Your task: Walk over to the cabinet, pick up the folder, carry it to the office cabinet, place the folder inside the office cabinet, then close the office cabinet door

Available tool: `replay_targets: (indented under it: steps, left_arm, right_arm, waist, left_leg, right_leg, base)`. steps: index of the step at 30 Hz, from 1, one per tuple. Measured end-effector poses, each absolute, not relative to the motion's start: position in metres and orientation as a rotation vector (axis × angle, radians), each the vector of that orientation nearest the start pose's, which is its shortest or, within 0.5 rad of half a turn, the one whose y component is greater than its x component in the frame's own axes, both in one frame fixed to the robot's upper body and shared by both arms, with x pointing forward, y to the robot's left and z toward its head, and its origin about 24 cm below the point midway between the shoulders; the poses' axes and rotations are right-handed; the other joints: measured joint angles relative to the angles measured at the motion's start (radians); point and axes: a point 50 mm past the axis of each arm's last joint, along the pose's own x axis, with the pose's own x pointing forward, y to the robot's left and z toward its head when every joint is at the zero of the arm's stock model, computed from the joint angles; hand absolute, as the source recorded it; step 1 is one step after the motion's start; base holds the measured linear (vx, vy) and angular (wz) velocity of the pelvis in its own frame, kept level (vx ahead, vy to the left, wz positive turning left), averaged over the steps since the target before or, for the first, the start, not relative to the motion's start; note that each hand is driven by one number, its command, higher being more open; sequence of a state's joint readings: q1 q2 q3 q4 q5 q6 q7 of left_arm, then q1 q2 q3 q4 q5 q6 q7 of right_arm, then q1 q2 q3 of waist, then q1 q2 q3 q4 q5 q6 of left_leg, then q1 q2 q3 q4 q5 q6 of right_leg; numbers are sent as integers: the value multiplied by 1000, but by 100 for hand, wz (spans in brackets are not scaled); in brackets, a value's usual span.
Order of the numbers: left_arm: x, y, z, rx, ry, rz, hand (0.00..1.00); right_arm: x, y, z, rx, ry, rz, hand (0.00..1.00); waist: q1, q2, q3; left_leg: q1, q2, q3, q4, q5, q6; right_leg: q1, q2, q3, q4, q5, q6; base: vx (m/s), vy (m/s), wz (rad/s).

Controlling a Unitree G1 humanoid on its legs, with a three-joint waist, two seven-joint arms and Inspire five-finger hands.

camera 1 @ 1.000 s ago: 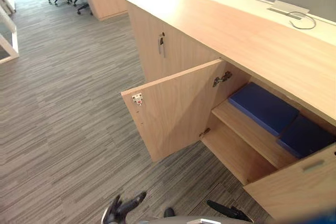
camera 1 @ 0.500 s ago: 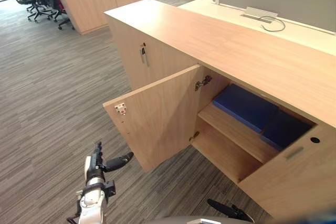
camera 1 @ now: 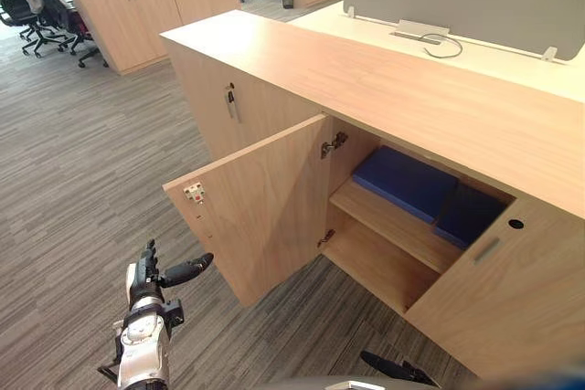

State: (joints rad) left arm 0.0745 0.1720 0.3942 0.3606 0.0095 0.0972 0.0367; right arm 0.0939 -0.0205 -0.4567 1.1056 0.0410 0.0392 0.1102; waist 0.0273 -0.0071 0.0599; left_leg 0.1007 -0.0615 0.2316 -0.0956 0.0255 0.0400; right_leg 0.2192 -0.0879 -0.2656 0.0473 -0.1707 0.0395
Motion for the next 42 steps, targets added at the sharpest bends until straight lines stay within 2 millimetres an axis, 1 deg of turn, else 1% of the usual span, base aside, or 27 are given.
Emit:
replay_targets:
  steps: [1,3,6,8,10,13,20,25,28,29,30,32,34,35,36,37,38,40,42]
  left_arm:
    - [192,288,-41,114,485,465,100]
    - [204,283,-38,134,469,417,100]
    - [217,276,-37,146,463,365,100]
    - [222,273,-37,156,468,339,100]
    - [224,275,-38,156,475,340,100]
    - [228,285,-36,198,490,343,100]
    - [240,287,-35,287,516,327,100]
    - [246,293,-31,367,528,306,100]
    - [247,293,-27,581,540,207,100]
    - [242,294,-24,728,536,137,100]
    - [238,294,-22,796,530,101,100]
    - [223,284,-16,1020,491,-68,100]
    - [213,274,-10,1127,452,-203,100]
    - [203,262,-3,1201,397,-359,100]
    - [200,256,0,1221,370,-423,100]
    - [197,246,4,1251,325,-514,100]
    - [195,228,16,1320,196,-639,100]
    - [191,204,29,1348,13,-742,100]
    - [183,166,57,1329,-322,-833,100]
  right_arm:
    - [64,-202,-170,341,1175,-382,100]
    - [64,-204,-169,331,1176,-379,100]
    - [65,-205,-169,332,1173,-373,100]
    - [65,-206,-169,327,1171,-370,100]
    - [65,-207,-169,323,1170,-369,100]
    - [63,-207,-169,324,1177,-370,100]
    - [54,-212,-170,315,1204,-385,100]
    - [49,-213,-171,313,1219,-391,100]
    - [41,-215,-171,309,1234,-400,100]
    - [38,-215,-171,308,1240,-403,100]
    - [37,-215,-172,307,1242,-404,100]
    - [28,-218,-172,298,1255,-417,100]
    - [22,-218,-172,300,1268,-424,100]
    - [20,-219,-172,298,1279,-424,100]
    - [19,-219,-172,298,1281,-425,100]
    - [17,-220,-173,297,1284,-426,100]
    - [18,-220,-172,294,1272,-421,100]
    - [20,-220,-172,290,1262,-418,100]
    - [20,-220,-172,290,1259,-415,100]
  waist:
    - [1,0,0]
    - [1,0,1]
    - [-2,1,1]
    - [-6,2,2]
    - [-10,4,2]
    - [-12,5,3]
    - [-12,11,5]
    - [-12,11,4]
    - [-5,11,4]
    - [-2,10,5]
    - [-1,10,5]
    - [12,10,5]
    - [26,10,5]
    - [28,11,6]
    - [29,11,6]
    - [32,13,5]
    - [32,13,3]
    - [25,13,3]
    - [3,15,-6]
  left_leg:
    - [0,0,0,0,0,0]
    - [3,1,0,0,-2,-4]
    - [5,4,1,0,-5,-7]
    - [8,7,4,0,-6,-9]
    - [10,14,9,0,-7,-12]
    - [19,28,13,0,-7,-19]
    - [17,32,14,0,-1,-28]
    - [-2,31,27,0,7,-31]
    - [-6,30,25,1,12,-27]
    - [-8,29,25,1,14,-25]
    - [-10,28,25,1,15,-23]
    - [-11,24,20,1,17,-20]
    - [-12,21,14,1,19,-17]
    - [-16,18,5,1,22,-11]
    - [-18,17,3,1,24,-9]
    - [-23,16,1,1,27,-4]
    - [-42,12,-1,1,27,0]
    - [-59,10,6,1,30,4]
    - [-62,10,20,1,31,4]
  right_leg:
    - [0,0,0,1,0,0]
    - [1,1,0,4,0,0]
    - [0,4,2,8,0,-1]
    - [0,7,5,10,1,-3]
    - [-5,12,13,16,3,-6]
    - [-7,22,19,28,5,-10]
    - [-9,25,19,29,5,-12]
    - [-33,23,29,32,5,-12]
    - [-37,21,28,34,5,-12]
    - [-40,20,27,35,5,-12]
    - [-42,19,27,35,5,-12]
    - [-42,14,23,37,5,-12]
    - [-41,12,19,38,7,-8]
    - [-41,10,14,39,11,-2]
    - [-41,9,14,38,13,-1]
    - [-44,9,16,36,17,-1]
    - [-59,7,20,33,20,0]
    - [-77,4,34,27,22,0]
    - [-78,4,54,18,34,3]
  base:
    - [0,0,0]
    - [0,0,0]
    - [0,0,0]
    - [-13,-15,-4]
    - [-23,-27,-10]
    - [-37,-46,-6]
    - [-53,-28,0]
    - [-77,0,-6]
    - [-70,5,3]
    - [-63,10,2]
    - [-61,13,4]
    - [-52,23,8]
    - [-57,29,14]
    - [-70,33,20]
    - [-100,49,18]
    - [-108,53,11]
    - [-139,66,3]
    - [-112,56,-12]
    - [-78,53,-24]
